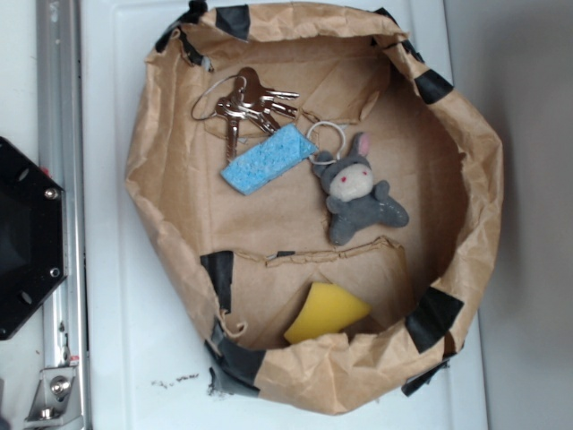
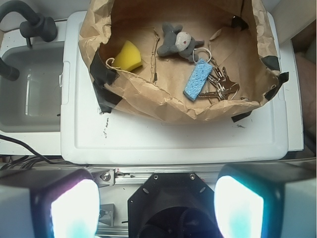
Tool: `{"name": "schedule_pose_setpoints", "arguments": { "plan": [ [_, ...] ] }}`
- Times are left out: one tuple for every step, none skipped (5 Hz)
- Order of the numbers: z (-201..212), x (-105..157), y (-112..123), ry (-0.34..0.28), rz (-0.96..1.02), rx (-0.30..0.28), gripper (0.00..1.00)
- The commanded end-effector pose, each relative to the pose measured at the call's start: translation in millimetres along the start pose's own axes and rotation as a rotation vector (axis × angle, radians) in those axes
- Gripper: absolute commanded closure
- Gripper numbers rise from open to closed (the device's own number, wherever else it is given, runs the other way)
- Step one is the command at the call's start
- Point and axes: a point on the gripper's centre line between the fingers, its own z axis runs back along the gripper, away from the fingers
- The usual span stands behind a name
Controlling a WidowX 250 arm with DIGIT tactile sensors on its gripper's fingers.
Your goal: Grab the silver keys.
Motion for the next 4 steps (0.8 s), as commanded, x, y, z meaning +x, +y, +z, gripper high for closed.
{"name": "schedule_pose_setpoints", "arguments": {
  "plan": [
    [0,0,0,0.0,0.0,0.0,0.0],
    [-16,49,4,-0.002,0.127,0.016,0.0],
    [-33,78,18,-0.052,0.161,0.033,0.0],
    [-55,90,27,-0.068,0.104,-0.006,0.0]
  ]
}}
